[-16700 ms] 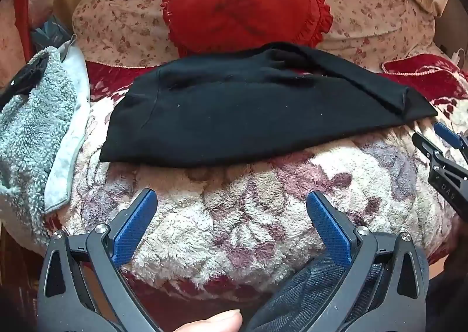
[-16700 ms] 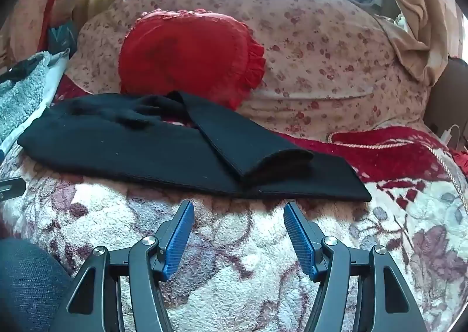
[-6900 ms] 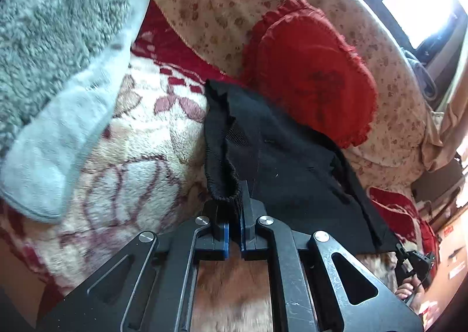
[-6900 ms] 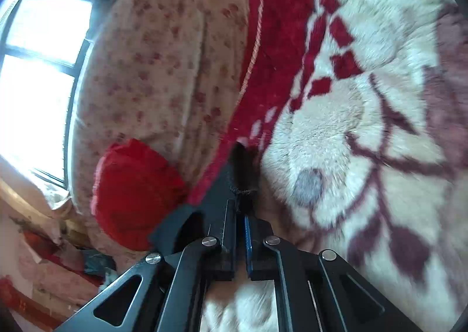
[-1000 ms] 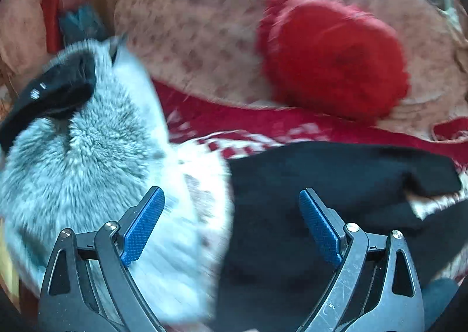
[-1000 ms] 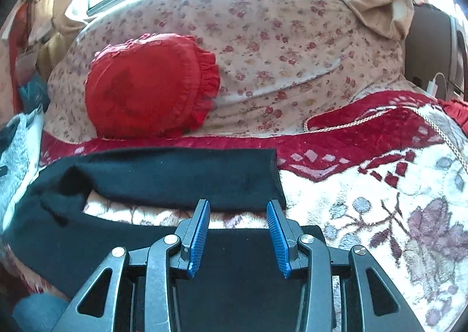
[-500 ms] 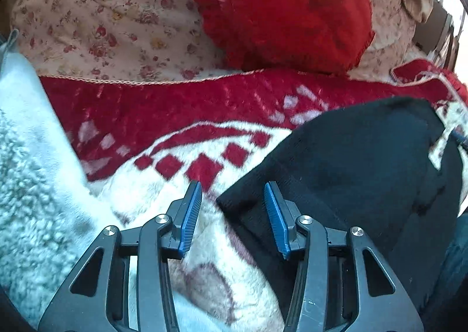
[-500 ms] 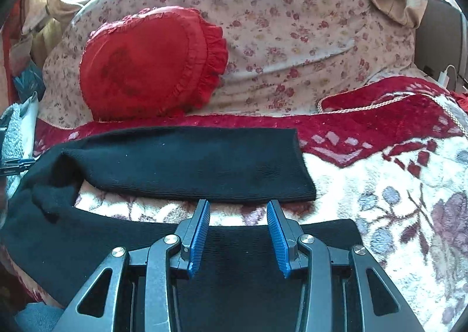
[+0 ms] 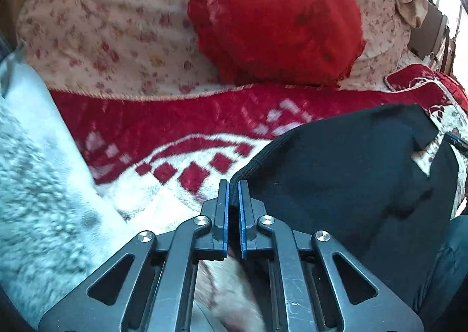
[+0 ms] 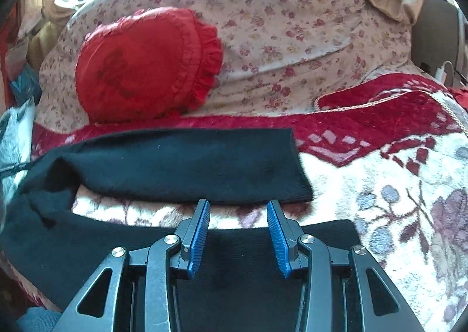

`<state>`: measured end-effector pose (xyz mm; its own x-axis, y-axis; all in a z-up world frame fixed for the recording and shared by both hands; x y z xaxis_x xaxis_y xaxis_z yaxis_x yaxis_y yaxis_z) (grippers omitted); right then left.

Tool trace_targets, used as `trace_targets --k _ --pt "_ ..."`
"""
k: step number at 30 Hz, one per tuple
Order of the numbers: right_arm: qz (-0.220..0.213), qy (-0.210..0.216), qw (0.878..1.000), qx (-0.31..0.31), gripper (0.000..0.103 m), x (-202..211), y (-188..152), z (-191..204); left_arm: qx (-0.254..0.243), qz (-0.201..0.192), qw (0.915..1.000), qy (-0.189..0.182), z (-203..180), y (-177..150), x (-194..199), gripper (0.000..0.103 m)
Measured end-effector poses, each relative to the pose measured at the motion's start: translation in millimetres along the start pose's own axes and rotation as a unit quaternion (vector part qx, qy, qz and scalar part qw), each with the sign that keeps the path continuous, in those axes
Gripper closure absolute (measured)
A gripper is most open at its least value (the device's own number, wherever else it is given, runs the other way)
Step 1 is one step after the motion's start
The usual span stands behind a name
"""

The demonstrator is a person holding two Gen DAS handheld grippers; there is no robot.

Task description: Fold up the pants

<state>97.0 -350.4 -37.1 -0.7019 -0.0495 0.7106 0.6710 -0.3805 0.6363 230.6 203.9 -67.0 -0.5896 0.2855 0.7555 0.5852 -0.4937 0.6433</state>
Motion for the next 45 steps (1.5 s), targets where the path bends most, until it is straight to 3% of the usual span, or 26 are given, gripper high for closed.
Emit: trace_targets --k 5,8,11,15,18,21,29,32,33,40,45 --pt "-0.025 0.012 0.994 -0.102 0.064 2 53 -42 -0.008 -0.032 0.9984 0.046 -24 22 45 0.099" --pt "-0.022 0.035 0.98 -0.193 0.064 -8 93 -77 0.008 -0.044 0.9968 0.066 -40 34 66 0.099" --pt "0.024 0.06 0.972 -0.225 0.064 -38 106 -91 0.028 -0.053 0.9961 0.066 -50 39 76 0.099" --pt "0.122 0.117 0.957 -0.236 0.064 -81 92 -76 0.047 -0.059 0.995 0.066 -56 44 81 0.099" --pt "0.133 0.134 0.954 -0.233 0.064 -97 99 -65 0.074 -0.062 0.9937 0.056 -55 44 83 0.099" --pt "0.131 0.125 0.957 -0.226 0.064 -110 107 -59 0.092 -0.065 0.9921 0.056 -53 43 85 0.099" --pt "0.182 0.118 0.957 -0.193 0.064 -136 100 -53 0.104 -0.065 0.9909 0.055 -51 40 88 0.099" --pt "0.183 0.112 0.961 -0.176 0.079 -140 98 -51 0.109 -0.064 0.9901 0.06 -48 39 87 0.099" --pt "0.19 0.127 0.958 -0.173 0.095 -139 97 -47 0.112 -0.064 0.9899 0.06 -48 39 86 0.099" --pt "0.116 0.143 0.977 -0.109 0.098 -87 119 -29 0.105 -0.076 0.9893 0.068 -58 29 97 0.099" --pt "0.084 0.139 0.986 -0.041 0.099 -39 102 -27 0.112 -0.067 0.9888 0.073 -71 -9 107 0.099"
Point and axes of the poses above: each gripper's, at about its wrist camera, not at the fingertips, and x roughly against the way its jaws point, z to its left, y to its top, the point moved 8 cm from there along -x, roughly the way its jaws point, and after that the axes turned 15 degrees about -x, right-handed, at the moved point
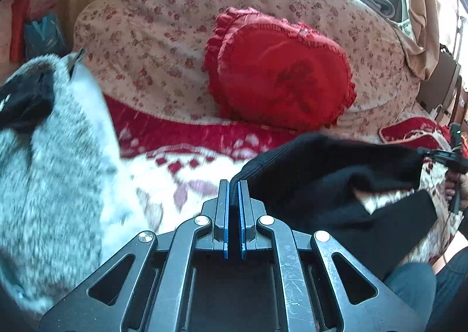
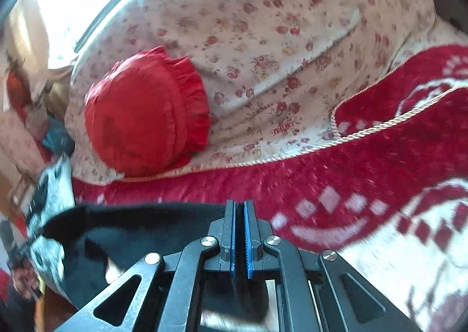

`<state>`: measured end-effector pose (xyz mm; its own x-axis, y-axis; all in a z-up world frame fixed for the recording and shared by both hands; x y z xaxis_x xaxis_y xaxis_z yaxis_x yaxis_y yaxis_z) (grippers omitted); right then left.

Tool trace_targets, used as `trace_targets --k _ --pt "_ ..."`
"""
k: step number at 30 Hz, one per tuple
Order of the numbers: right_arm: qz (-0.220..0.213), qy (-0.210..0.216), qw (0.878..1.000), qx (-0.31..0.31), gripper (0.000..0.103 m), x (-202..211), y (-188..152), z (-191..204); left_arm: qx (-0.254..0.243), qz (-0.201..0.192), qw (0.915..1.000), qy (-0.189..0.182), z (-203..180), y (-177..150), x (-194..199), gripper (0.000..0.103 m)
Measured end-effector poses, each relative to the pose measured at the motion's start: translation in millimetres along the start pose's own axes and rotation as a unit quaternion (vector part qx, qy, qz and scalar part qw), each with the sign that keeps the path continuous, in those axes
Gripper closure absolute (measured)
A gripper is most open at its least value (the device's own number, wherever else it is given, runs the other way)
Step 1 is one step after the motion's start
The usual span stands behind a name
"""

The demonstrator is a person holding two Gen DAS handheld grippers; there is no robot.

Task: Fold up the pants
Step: 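Lift the held pants with both tools and fold them over onto the bed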

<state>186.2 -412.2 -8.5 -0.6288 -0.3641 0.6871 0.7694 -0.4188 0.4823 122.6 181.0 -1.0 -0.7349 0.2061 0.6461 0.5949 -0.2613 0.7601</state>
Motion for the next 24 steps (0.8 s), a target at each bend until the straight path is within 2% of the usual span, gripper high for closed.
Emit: trace_targets --k 7,8,10,13,17,19,21,22,23,24 --pt "-0.015 0.029 0.995 0.096 0.099 69 -57 23 0.036 0.029 0.9988 0.016 3 -80 22 0.099" --pt "-0.008 0.032 0.994 0.105 0.099 73 -65 23 0.038 0.035 0.9985 0.018 1 -93 23 0.099" --pt "0.038 0.045 0.988 0.143 0.099 77 -99 24 0.044 0.037 0.9983 0.013 -3 -110 26 0.099" --pt "0.089 0.033 0.98 0.173 0.098 77 -132 17 0.061 0.047 0.9968 0.024 -4 -130 31 0.098" --pt "0.079 0.016 0.984 0.157 0.097 88 -138 -5 0.102 0.055 0.9931 0.013 -7 -151 39 0.098" --pt "0.056 0.003 0.988 0.141 0.095 95 -128 -12 0.139 0.046 0.9892 -0.014 -10 -154 44 0.09" --pt "0.02 0.003 0.993 0.113 0.095 107 -113 -16 0.191 0.029 0.978 -0.077 -17 -148 45 0.076" --pt "0.005 0.005 0.994 0.106 0.095 112 -108 -14 0.218 0.024 0.9699 -0.105 -19 -144 44 0.075" --pt "-0.004 0.007 0.995 0.101 0.095 115 -103 -12 0.251 0.015 0.9577 -0.14 -22 -137 41 0.074" --pt "-0.017 0.011 0.995 0.096 0.095 119 -98 -9 0.266 0.013 0.9509 -0.157 -23 -132 38 0.067"
Point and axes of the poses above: each gripper's, at about its wrist camera, not at the fingertips, and x roughly against the way its jaws point, z to its left, y to its top, the point moved 8 cm from there along -x, roughly the way its jaws point, and after that the axes turned 15 degrees about -x, right-handed, at the moved point
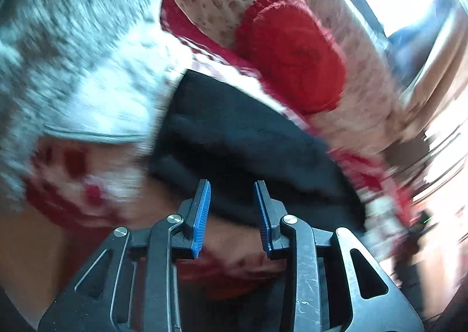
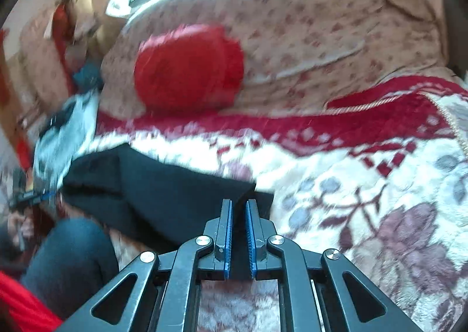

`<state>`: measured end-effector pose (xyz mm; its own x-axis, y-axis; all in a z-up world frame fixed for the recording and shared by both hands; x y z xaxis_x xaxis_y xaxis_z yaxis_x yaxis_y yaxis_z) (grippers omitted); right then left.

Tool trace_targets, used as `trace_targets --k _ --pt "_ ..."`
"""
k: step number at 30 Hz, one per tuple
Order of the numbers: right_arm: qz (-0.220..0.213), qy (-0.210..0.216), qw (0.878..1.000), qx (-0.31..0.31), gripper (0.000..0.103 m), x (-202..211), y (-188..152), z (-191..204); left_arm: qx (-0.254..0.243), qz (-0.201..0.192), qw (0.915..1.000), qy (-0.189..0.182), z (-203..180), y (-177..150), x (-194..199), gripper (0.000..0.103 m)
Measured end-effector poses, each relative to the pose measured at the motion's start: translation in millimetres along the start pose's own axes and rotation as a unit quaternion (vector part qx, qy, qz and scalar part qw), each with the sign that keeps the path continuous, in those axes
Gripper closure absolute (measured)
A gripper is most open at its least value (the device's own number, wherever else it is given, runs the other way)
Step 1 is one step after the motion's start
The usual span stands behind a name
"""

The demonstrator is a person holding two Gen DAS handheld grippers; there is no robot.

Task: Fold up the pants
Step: 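Lift the held pants with both tools and fold them over onto the bed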

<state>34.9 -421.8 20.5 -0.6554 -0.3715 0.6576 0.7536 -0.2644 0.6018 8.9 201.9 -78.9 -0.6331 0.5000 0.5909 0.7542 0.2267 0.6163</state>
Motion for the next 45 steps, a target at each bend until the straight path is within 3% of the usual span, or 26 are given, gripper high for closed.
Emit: trace_targets --k 5,7,12,15,17,18,20,22,24,28,33,41,45 --pt "-0.039 0.016 0.999 -0.009 0.095 13 11 13 0.064 0.02 0.9976 -0.018 10 8 -30 0.065" --pt "-0.041 0.016 0.999 -0.007 0.094 14 11 17 0.092 0.007 0.9955 -0.024 17 16 -35 0.065" --pt "-0.036 0.017 0.999 0.005 0.094 9 4 32 0.191 -0.032 0.9799 -0.047 39 31 -35 0.065" --pt "-0.051 0.021 0.998 -0.009 0.094 12 4 38 0.209 -0.052 0.9751 -0.051 42 37 -29 0.065" --pt "-0.066 0.019 0.997 -0.04 0.094 15 4 36 0.196 -0.047 0.9781 -0.05 36 37 -29 0.065" --pt "-0.075 0.023 0.995 -0.069 0.094 18 3 32 0.186 -0.045 0.9804 -0.046 34 38 -28 0.073" --pt "-0.09 0.038 0.987 -0.128 0.094 23 0 25 0.148 -0.035 0.9882 -0.018 27 41 -29 0.083" --pt "-0.096 0.071 0.972 -0.204 0.083 26 -8 14 0.119 -0.033 0.9923 0.003 24 41 -25 0.084" --pt "-0.089 0.099 0.952 -0.276 0.076 24 -23 4 0.098 -0.032 0.9945 0.018 20 44 -26 0.084" --pt "-0.049 0.136 0.908 -0.393 0.074 7 -61 -12 0.077 -0.026 0.9958 0.042 17 44 -33 0.084" --pt "-0.005 0.212 0.848 -0.486 0.074 -16 -83 -16 0.066 -0.025 0.996 0.054 14 45 -38 0.084" --pt "0.025 0.165 0.847 -0.504 0.074 -42 -98 -24 0.065 -0.004 0.9963 0.055 19 39 -40 0.09" --pt "0.03 0.159 0.86 -0.483 0.074 -53 -92 -19 0.058 -0.003 0.9968 0.054 17 40 -40 0.096"
Point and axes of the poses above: each gripper's, at about its wrist camera, not at the fingertips, and x roughly against the way its jaws point, z to its left, y to its top, the point moved 8 cm from there along -x, roughly the way its jaws point, and after that the axes turned 15 degrees about -x, right-handed, at the moved point
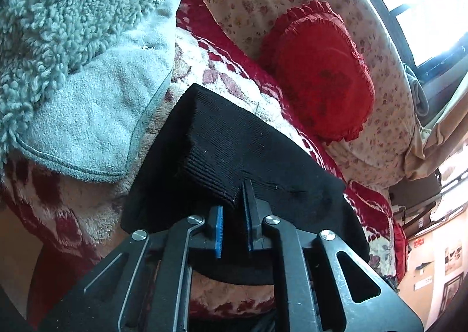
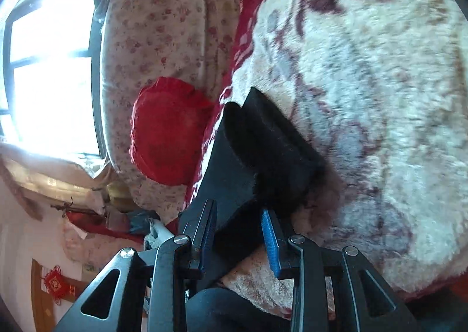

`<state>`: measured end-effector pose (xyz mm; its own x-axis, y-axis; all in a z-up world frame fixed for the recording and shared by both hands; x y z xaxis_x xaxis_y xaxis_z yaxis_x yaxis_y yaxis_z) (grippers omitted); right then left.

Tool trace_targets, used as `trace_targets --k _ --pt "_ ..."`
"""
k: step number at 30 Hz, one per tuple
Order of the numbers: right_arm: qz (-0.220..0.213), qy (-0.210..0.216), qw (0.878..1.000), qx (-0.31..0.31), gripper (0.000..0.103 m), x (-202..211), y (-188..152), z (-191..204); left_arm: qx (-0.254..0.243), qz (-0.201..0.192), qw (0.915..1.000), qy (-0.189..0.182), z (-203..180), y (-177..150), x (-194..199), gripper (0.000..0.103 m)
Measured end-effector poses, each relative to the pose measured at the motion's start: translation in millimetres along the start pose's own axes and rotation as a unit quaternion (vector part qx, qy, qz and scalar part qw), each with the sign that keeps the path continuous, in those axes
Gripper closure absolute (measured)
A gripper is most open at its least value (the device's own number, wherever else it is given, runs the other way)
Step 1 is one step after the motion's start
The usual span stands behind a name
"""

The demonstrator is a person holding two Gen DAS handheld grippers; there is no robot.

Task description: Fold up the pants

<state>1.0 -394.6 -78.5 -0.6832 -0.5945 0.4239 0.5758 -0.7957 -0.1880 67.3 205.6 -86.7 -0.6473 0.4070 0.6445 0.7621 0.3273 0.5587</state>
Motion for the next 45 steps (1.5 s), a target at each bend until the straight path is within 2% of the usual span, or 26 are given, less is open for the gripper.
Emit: trace_targets --k 1,2,3,6,8,9,11,13,15,19,22,24,26,28,30,32,34,36,37,39,41,42,44,45 --pt "-0.007 -0.018 1.0 0.021 0.08 -1 0 2 0.001 0.0 1.0 0.001 0 0 0 0.097" --pt "-0.032 -0.053 0.996 0.066 0.091 2 3 9 0.003 0.0 1.0 0.002 0 1 0 0.098" --pt "-0.045 -0.065 0.992 0.097 0.099 5 4 17 0.003 0.0 1.0 0.005 0 2 2 0.098" --pt "-0.094 -0.059 0.976 0.188 0.099 24 3 58 -0.014 -0.002 0.9999 0.0 -7 7 13 0.098" --pt "-0.115 -0.055 0.969 0.213 0.099 35 2 71 -0.021 0.002 0.9998 -0.004 -11 8 23 0.098" --pt "-0.117 -0.072 0.968 0.208 0.099 36 5 65 -0.023 0.008 0.9997 0.0 -9 5 26 0.098" --pt "-0.088 -0.113 0.977 0.158 0.099 24 14 31 -0.018 0.041 0.999 0.007 1 -9 18 0.098" --pt "-0.073 -0.13 0.982 0.116 0.099 19 20 5 0.003 0.069 0.9975 0.009 17 -24 9 0.098" --pt "-0.071 -0.12 0.985 0.104 0.099 23 21 2 0.005 0.067 0.9977 0.005 17 -26 12 0.098" --pt "-0.08 -0.111 0.983 0.119 0.099 30 20 11 -0.007 0.049 0.9988 0.003 8 -18 24 0.098" --pt "-0.075 -0.134 0.981 0.117 0.099 25 19 1 -0.009 0.071 0.997 0.03 20 -28 10 0.098" --pt "-0.081 -0.12 0.982 0.121 0.099 30 16 8 -0.027 0.062 0.997 0.037 14 -29 15 0.098" --pt "-0.086 -0.127 0.978 0.14 0.099 31 12 15 -0.053 0.051 0.9962 0.047 8 -29 19 0.097" --pt "-0.079 -0.158 0.974 0.143 0.099 19 12 7 -0.07 0.06 0.9938 0.063 10 -32 12 0.095" --pt "-0.077 -0.155 0.976 0.132 0.099 18 12 5 -0.079 0.056 0.9928 0.071 11 -31 11 0.09" --pt "-0.086 -0.146 0.976 0.137 0.099 21 12 10 -0.109 0.048 0.9889 0.09 11 -28 13 0.081" --pt "-0.119 -0.17 0.967 0.147 0.099 30 18 9 -0.127 0.04 0.9846 0.113 15 -27 18 0.072" --pt "-0.178 -0.198 0.951 0.159 0.099 50 28 12 -0.131 0.032 0.9817 0.135 18 -26 24 0.066" --pt "-0.199 -0.195 0.946 0.168 0.099 60 29 19 -0.135 0.016 0.9765 0.167 21 -23 32 0.066" --pt "-0.237 -0.19 0.925 0.229 0.099 70 22 45 -0.142 -0.02 0.9596 0.242 27 -16 48 0.066" --pt "-0.229 -0.183 0.906 0.304 0.099 58 2 68 -0.145 -0.076 0.9422 0.292 27 -6 70 0.066" --pt "-0.205 -0.184 0.898 0.343 0.099 44 -11 74 -0.152 -0.092 0.9381 0.297 22 -4 74 0.066" --pt "-0.154 -0.197 0.888 0.386 0.099 15 -30 72 -0.183 -0.103 0.94 0.269 5 -2 69 0.066" --pt "-0.132 -0.21 0.885 0.394 0.099 2 -35 66 -0.207 -0.095 0.9418 0.247 -6 -5 59 0.066"
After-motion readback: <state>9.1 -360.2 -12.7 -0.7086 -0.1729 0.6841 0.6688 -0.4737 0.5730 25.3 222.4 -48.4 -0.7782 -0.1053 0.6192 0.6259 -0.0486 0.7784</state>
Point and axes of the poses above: each gripper's, at about its wrist camera, not at the fingertips, and x roughly against the way its jaws point, z to its left, y to its top, the point moved 8 cm from there along -x, roughly the way its jaws point, and after that the axes turned 15 degrees about -x, right-handed, at the moved point
